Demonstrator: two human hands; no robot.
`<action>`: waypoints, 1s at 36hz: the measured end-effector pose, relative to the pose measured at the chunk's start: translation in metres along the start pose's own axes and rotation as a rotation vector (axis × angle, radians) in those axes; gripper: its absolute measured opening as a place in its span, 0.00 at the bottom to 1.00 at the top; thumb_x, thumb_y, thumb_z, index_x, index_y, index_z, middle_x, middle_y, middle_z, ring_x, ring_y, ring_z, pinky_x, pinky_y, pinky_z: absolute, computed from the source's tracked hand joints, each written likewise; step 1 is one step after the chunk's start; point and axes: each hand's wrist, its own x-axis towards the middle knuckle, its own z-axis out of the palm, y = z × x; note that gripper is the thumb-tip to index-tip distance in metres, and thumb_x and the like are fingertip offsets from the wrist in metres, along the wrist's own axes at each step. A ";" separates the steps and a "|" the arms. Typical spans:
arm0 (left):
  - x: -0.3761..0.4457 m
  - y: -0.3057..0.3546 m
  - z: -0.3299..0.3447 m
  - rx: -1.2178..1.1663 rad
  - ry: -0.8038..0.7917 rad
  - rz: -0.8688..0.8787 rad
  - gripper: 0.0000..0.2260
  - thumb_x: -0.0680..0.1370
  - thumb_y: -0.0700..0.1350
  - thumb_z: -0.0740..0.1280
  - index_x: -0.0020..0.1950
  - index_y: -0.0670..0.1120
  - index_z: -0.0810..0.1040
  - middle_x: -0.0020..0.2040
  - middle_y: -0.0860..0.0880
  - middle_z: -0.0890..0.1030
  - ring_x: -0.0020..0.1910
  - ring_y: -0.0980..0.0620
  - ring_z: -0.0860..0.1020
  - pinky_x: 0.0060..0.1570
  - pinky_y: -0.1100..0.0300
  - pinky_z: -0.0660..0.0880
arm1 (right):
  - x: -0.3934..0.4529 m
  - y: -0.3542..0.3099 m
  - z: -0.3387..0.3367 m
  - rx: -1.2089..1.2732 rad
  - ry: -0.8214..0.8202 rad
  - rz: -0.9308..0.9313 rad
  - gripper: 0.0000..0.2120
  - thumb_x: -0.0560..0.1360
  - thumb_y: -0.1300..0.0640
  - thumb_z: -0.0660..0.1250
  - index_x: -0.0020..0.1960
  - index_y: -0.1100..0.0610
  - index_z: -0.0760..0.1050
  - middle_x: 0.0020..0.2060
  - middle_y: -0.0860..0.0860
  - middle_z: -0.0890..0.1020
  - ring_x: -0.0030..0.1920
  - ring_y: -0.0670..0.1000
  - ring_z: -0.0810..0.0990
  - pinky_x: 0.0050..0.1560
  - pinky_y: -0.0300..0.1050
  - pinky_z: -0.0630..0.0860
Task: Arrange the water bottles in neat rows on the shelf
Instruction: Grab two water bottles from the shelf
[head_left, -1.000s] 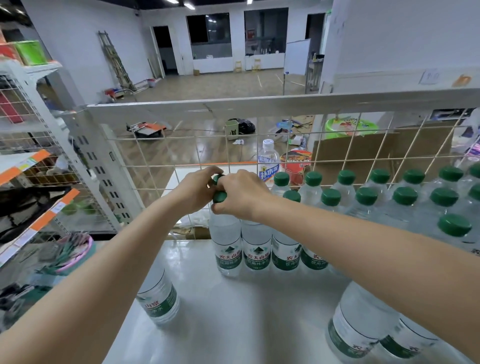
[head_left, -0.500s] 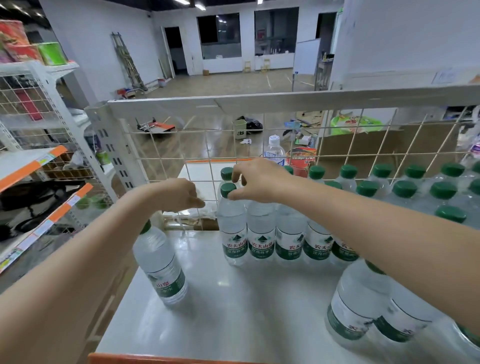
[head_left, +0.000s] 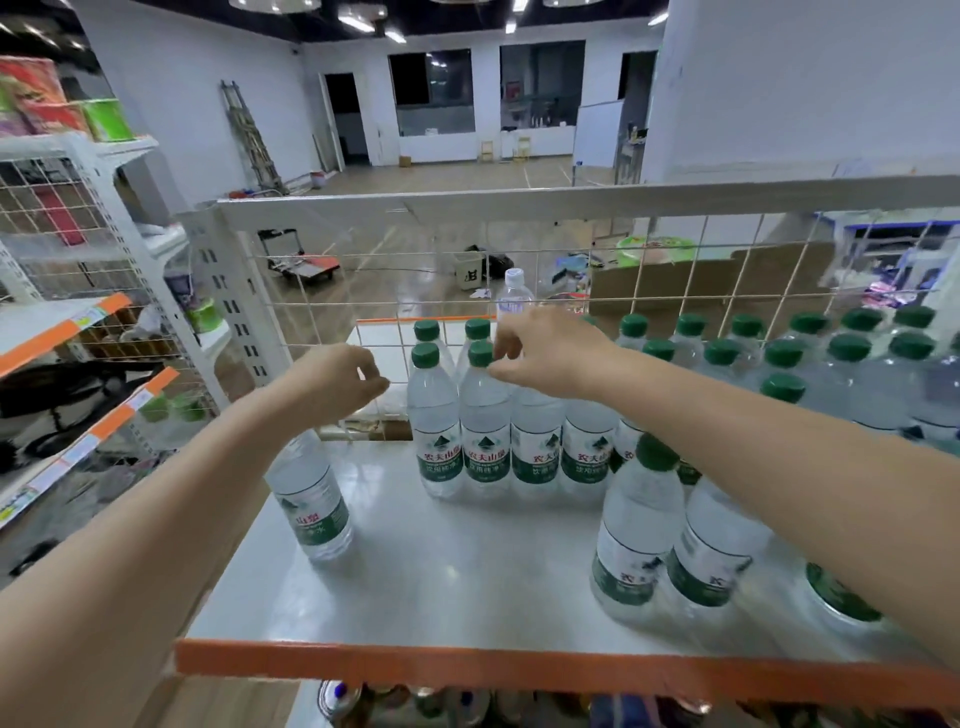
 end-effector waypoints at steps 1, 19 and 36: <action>-0.005 0.001 0.000 -0.021 0.019 -0.001 0.09 0.79 0.51 0.64 0.50 0.47 0.79 0.47 0.48 0.81 0.42 0.49 0.79 0.44 0.56 0.77 | -0.006 0.001 -0.002 -0.010 -0.010 0.005 0.11 0.76 0.47 0.66 0.53 0.52 0.77 0.46 0.47 0.77 0.49 0.51 0.77 0.50 0.49 0.76; -0.071 -0.040 0.000 0.123 0.109 -0.311 0.20 0.79 0.54 0.60 0.68 0.49 0.66 0.53 0.40 0.77 0.48 0.42 0.77 0.45 0.50 0.77 | -0.083 0.018 -0.029 -0.488 -0.164 0.224 0.19 0.75 0.38 0.61 0.38 0.54 0.70 0.35 0.49 0.74 0.36 0.50 0.72 0.34 0.42 0.69; -0.036 -0.055 0.002 0.001 0.045 -0.188 0.09 0.78 0.50 0.65 0.47 0.45 0.69 0.40 0.45 0.77 0.38 0.46 0.77 0.40 0.53 0.78 | -0.083 0.003 -0.019 -0.235 -0.474 0.490 0.17 0.77 0.52 0.67 0.37 0.61 0.68 0.31 0.55 0.78 0.24 0.51 0.77 0.32 0.41 0.78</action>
